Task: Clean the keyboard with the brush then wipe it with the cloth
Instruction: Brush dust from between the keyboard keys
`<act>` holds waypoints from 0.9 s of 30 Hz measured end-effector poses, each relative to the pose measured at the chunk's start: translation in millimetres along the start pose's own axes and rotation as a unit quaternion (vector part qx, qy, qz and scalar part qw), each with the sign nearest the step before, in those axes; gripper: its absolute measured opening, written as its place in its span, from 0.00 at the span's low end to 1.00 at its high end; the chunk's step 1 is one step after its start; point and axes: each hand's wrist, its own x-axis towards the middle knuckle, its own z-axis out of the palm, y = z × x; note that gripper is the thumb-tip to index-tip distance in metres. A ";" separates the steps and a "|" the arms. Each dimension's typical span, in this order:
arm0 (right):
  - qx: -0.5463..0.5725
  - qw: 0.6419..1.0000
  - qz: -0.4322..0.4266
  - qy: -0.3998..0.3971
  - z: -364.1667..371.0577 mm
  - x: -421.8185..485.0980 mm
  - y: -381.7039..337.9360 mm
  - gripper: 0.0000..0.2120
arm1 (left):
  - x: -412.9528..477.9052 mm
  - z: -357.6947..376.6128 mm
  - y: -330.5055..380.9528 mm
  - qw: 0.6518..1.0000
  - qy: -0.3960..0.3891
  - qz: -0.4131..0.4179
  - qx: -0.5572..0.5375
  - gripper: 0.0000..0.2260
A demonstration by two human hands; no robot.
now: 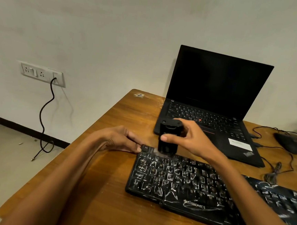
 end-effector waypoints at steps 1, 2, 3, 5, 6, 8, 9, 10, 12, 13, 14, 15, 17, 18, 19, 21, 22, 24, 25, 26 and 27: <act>0.002 1.000 -0.002 0.007 -7.9 -1.4 0.6 0.21 | 0.0 -0.3 0.5 1.000 -0.001 -0.002 0.001 0.14; 0.006 1.000 -0.007 0.019 -11.5 -1.1 -1.4 0.19 | -0.5 -0.2 0.5 1.000 0.000 -0.003 0.001 0.13; 0.016 0.999 -0.015 0.031 -11.4 0.7 -4.8 0.18 | -0.5 -0.3 0.4 1.000 0.002 -0.003 -0.001 0.13; 0.058 0.997 -0.030 0.035 -0.7 7.3 -12.7 0.15 | -0.6 -0.4 -0.7 1.000 0.005 -0.002 0.000 0.13; 0.057 0.998 -0.027 0.021 8.0 11.3 -14.5 0.14 | -0.1 -0.7 -1.6 1.000 0.003 0.001 0.009 0.13; 0.019 1.000 -0.020 0.007 24.2 17.5 -9.8 0.13 | 0.2 -1.1 -1.5 1.000 0.001 0.006 0.021 0.14; 0.012 1.000 -0.013 0.021 27.0 20.0 -4.1 0.13 | -0.1 -0.9 -1.4 1.000 0.003 0.004 0.016 0.14; 0.005 0.999 -0.005 0.052 25.4 22.1 2.9 0.14 | -0.2 -0.6 -1.3 1.000 0.004 0.000 0.007 0.13; 0.020 0.994 0.007 0.105 18.5 21.4 12.9 0.15 | -0.1 -0.5 -1.0 1.000 0.001 -0.005 -0.003 0.13; 0.065 0.990 0.010 0.124 15.9 18.8 11.7 0.14 | 0.4 -0.8 -0.8 1.000 0.001 -0.006 -0.006 0.14; 0.111 0.986 0.006 0.124 16.0 16.6 9.4 0.14 | 0.3 -1.0 -0.9 1.000 0.000 -0.007 -0.008 0.14; 0.134 0.986 -0.001 0.101 16.9 15.9 6.1 0.13 | 0.8 -1.9 -0.7 1.000 0.001 -0.006 -0.005 0.14; 0.098 0.995 0.004 0.032 23.7 15.9 2.2 0.14 | 0.9 -2.0 -1.3 1.000 0.000 -0.005 0.005 0.14; 0.078 0.997 0.012 0.024 25.5 17.7 2.0 0.16 | 0.3 -1.3 -0.5 1.000 0.000 -0.004 0.003 0.14; 0.062 0.997 0.016 0.035 24.2 20.7 3.2 0.17 | 0.0 -0.5 -0.4 1.000 0.001 -0.005 -0.001 0.13; 0.024 0.997 0.006 0.079 16.6 26.0 4.7 0.16 | 0.3 -0.5 -1.2 1.000 0.006 -0.009 -0.003 0.13; 0.037 0.995 0.005 0.091 12.9 25.1 6.7 0.15 | 0.2 -0.1 -1.3 1.000 0.005 -0.011 0.000 0.13; 0.089 0.994 0.008 0.069 11.6 18.5 5.7 0.15 | 1.0 -0.6 -1.4 1.000 0.002 -0.009 0.006 0.14; 0.092 0.995 0.014 0.044 12.5 15.7 6.2 0.15 | 2.0 -1.7 -1.3 1.000 0.003 -0.007 0.007 0.14; 0.076 0.996 0.020 0.033 13.3 13.4 7.6 0.16 | 1.4 -1.9 -1.0 1.000 0.002 -0.008 0.008 0.14; 0.064 0.997 0.021 0.036 12.2 12.9 9.2 0.17 | 0.8 -1.3 -0.6 1.000 0.001 -0.008 0.009 0.14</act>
